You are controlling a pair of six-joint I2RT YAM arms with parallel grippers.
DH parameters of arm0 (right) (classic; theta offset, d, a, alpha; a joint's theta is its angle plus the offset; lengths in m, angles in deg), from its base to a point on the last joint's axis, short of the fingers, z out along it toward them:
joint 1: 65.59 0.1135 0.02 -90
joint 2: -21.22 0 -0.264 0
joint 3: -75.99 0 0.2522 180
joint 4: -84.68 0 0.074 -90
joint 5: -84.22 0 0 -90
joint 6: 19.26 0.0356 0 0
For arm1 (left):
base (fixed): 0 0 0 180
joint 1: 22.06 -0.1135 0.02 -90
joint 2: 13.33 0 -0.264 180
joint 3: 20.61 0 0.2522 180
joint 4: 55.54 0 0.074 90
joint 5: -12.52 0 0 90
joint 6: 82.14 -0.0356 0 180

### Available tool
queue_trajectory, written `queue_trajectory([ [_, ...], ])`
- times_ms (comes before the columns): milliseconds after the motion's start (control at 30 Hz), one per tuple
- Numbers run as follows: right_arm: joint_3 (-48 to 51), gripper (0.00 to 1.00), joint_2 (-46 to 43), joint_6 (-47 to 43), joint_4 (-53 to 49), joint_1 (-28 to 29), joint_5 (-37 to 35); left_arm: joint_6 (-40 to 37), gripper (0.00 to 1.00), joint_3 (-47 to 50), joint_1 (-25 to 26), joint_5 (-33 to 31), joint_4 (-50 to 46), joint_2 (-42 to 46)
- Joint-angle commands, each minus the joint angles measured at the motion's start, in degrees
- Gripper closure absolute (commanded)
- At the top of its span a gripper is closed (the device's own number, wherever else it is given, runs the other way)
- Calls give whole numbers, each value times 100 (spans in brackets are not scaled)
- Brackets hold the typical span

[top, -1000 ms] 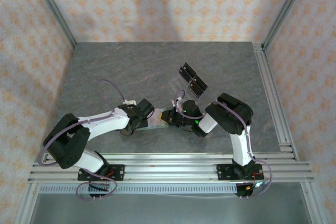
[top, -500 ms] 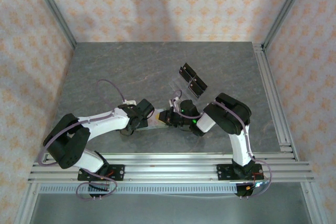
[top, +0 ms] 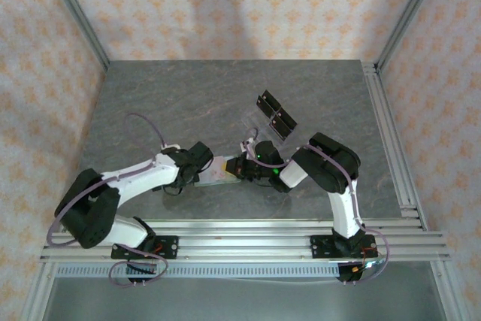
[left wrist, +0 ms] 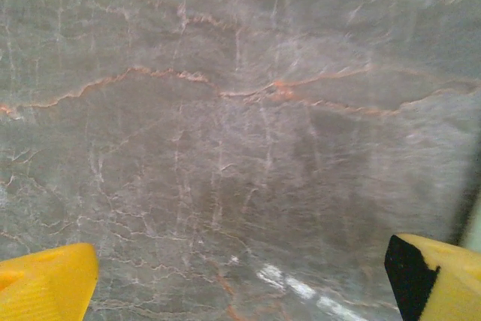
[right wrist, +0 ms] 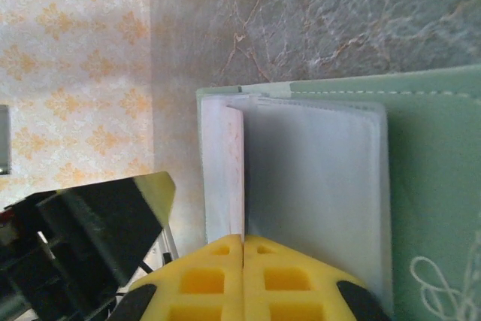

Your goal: Put the credit cards into the card holder

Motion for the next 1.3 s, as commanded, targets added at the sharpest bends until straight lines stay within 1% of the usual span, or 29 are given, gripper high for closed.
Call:
queue_trajectory([
  [0,-55,100,-12,-302,-921,44,-151,160,0,-66,-27,-222,-202,-344],
  [100,-133,98,-73,-401,-1239,57,-172,137,0,-22,-27,-138,-49,-565],
  [133,-156,94,-104,-437,-1350,57,-171,129,0,-13,-27,-127,-17,-606],
  [167,-176,89,-140,-468,-1463,57,-175,127,0,-1,-29,-117,14,-632],
  [233,-225,74,-292,-581,-1801,56,-196,105,0,44,-27,-77,95,-633],
  [267,-259,68,-382,-642,-1978,57,-203,93,0,59,-26,-66,134,-622],
  [333,-368,60,-637,-826,-2498,57,-254,78,0,105,-27,-23,212,-579],
  [400,-518,55,-876,-1061,-3093,54,-338,54,0,130,-27,1,288,-542],
  [533,-870,51,-1311,-1560,-4337,53,-556,-26,0,201,-23,73,469,-463],
  [700,-1394,51,-1558,-2135,-5730,57,-903,-84,0,300,-27,128,686,-353],
  [767,-1613,54,-1542,-2305,-6187,55,-1026,-122,0,332,-26,136,771,-325],
  [800,-1719,57,-1532,-2401,-6403,57,-1102,-141,0,347,-26,142,814,-311],
  [900,-2042,71,-1433,-2576,-6951,57,-1344,-163,0,387,-27,155,911,-284],
  [933,-2147,77,-1386,-2631,-7089,53,-1402,-172,0,398,-27,164,931,-284],
  [1033,-2394,90,-1239,-2723,-7265,57,-1413,-192,0,405,-32,182,988,-280],
  [1100,-2531,93,-1149,-2769,-7339,66,-1406,-206,0,407,-27,183,1004,-299],
  [1267,-2818,95,-885,-2831,-7485,151,-1415,-232,0,415,-27,208,1072,-310],
])
